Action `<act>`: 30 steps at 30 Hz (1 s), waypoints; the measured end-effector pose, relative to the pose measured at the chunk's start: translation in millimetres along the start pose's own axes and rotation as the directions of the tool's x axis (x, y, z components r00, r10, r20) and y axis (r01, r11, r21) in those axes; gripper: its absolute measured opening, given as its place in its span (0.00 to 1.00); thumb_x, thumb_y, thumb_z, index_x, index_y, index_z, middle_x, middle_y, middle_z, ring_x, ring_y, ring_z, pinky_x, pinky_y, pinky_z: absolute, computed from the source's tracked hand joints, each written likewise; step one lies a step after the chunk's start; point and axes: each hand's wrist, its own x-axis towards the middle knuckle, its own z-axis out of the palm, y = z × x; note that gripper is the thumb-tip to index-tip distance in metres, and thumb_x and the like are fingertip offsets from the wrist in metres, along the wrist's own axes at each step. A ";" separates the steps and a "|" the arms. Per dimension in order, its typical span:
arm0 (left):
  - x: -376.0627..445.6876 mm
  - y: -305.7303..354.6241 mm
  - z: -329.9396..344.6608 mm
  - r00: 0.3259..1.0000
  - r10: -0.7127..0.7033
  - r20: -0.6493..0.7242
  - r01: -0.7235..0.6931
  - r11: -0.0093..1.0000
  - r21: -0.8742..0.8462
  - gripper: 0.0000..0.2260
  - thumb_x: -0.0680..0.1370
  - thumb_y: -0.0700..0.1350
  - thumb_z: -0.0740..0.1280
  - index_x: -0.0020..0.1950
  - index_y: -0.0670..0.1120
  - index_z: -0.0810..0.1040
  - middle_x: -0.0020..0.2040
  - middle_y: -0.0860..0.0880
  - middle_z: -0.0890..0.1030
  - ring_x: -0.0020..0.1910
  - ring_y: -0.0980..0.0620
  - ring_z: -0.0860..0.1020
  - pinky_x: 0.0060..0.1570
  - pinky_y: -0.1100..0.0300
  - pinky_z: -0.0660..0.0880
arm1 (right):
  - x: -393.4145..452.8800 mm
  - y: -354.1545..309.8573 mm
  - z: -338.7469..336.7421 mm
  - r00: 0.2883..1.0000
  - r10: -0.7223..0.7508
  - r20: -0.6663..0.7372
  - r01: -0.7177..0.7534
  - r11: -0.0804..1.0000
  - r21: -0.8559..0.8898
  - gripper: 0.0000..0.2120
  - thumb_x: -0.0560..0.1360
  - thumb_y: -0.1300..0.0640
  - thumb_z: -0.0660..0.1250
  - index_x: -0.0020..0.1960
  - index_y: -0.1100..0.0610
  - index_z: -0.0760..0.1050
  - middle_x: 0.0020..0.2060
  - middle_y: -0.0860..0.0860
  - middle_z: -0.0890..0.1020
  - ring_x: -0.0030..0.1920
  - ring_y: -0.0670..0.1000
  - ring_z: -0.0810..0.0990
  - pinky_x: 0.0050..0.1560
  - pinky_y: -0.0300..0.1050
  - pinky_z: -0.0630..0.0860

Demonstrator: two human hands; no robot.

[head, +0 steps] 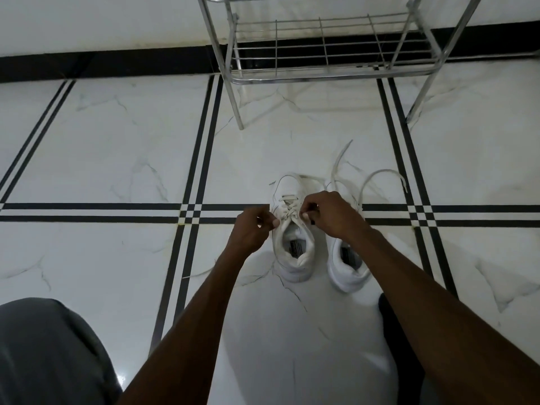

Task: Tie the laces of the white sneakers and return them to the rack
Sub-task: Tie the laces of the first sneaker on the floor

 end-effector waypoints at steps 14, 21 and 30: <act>2.0 -12.0 10.4 0.993 0.122 -0.008 -0.119 0.980 0.162 0.06 0.77 0.43 0.63 0.53 0.49 0.76 0.42 0.49 0.84 0.45 0.45 0.83 0.51 0.40 0.80 | -3.5 3.9 15.9 0.987 -0.162 0.013 0.163 0.984 -0.066 0.03 0.76 0.61 0.65 0.46 0.61 0.76 0.44 0.57 0.80 0.44 0.55 0.79 0.47 0.58 0.78; 1.9 -11.7 7.0 0.958 0.264 -0.111 -0.198 0.890 0.410 0.05 0.79 0.40 0.61 0.45 0.47 0.76 0.42 0.52 0.82 0.43 0.49 0.78 0.51 0.43 0.77 | -4.3 1.0 12.2 0.992 -0.118 -0.047 0.107 0.977 -0.186 0.02 0.77 0.59 0.63 0.47 0.56 0.74 0.41 0.52 0.81 0.42 0.54 0.80 0.41 0.51 0.76; -5.5 -30.9 10.2 0.972 0.169 -0.161 -0.065 0.858 0.509 0.09 0.79 0.35 0.61 0.51 0.49 0.71 0.38 0.54 0.83 0.33 0.50 0.78 0.64 0.44 0.68 | -1.8 15.0 23.9 0.996 -0.082 -0.046 0.059 0.926 -0.372 0.06 0.72 0.71 0.63 0.40 0.64 0.76 0.37 0.60 0.82 0.39 0.60 0.83 0.34 0.43 0.65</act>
